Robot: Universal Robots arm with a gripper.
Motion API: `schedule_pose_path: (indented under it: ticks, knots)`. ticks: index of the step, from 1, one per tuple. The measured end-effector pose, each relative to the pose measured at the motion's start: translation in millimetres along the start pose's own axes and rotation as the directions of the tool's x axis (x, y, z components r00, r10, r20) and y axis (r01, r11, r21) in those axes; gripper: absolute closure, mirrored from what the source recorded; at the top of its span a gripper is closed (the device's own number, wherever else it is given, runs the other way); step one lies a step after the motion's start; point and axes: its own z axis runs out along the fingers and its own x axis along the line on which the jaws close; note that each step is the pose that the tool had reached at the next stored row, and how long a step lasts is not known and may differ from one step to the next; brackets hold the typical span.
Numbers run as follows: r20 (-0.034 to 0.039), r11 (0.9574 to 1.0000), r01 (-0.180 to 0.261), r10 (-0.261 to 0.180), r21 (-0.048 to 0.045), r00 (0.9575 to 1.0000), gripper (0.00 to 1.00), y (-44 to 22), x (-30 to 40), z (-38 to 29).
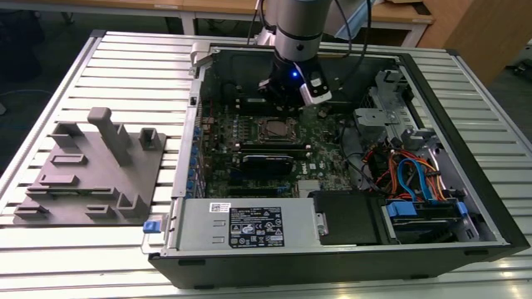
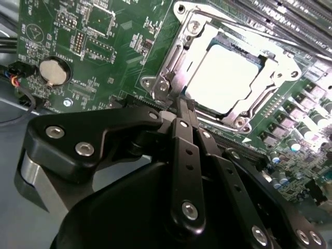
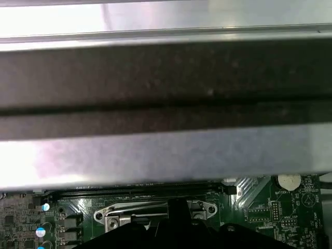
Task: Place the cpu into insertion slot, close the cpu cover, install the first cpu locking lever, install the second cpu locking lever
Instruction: 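Install the second cpu locking lever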
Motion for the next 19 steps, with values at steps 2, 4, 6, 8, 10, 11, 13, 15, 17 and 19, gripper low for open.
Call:
schedule_pose_path:
  ticks: [2, 4, 6, 8, 10, 11, 13, 15, 17, 19]
  knots:
    - [0.0001, 1.0000, 0.000, 0.000, -0.0003, 1.0000, 0.90, 0.4, -0.1, -4.3]
    - [0.0000, 1.0000, 0.000, 0.000, 0.0000, 1.0000, 0.90, 0.5, -0.2, -6.5]
    - [0.0001, 1.0000, 0.000, 0.000, -0.0004, 1.0000, 0.90, 0.1, -0.2, -6.5]
    - [0.0000, 1.0000, 0.000, 0.000, -0.0001, 1.0000, 0.90, -0.8, -0.3, -6.7]
    - [0.0001, 1.0000, 0.000, 0.000, 0.0000, 1.0000, 0.90, -1.5, -0.3, -6.7]
    - [0.0001, 1.0000, 0.000, 0.000, 0.0000, 1.0000, 0.90, -1.5, -0.3, -6.7]
    - [0.0000, 1.0000, 0.000, 0.000, 0.0001, 1.0000, 0.90, -2.2, -0.4, -6.7]
    - [0.0001, 1.0000, 0.000, 0.000, 0.0000, 1.0000, 0.90, -2.8, -0.4, -6.8]
    - [0.0000, 1.0000, 0.000, 0.000, 0.0001, 1.0000, 0.90, -2.9, -0.4, -6.8]
    - [0.0001, 1.0000, 0.000, 0.000, 0.0000, 1.0000, 0.90, -3.3, -0.4, -6.8]
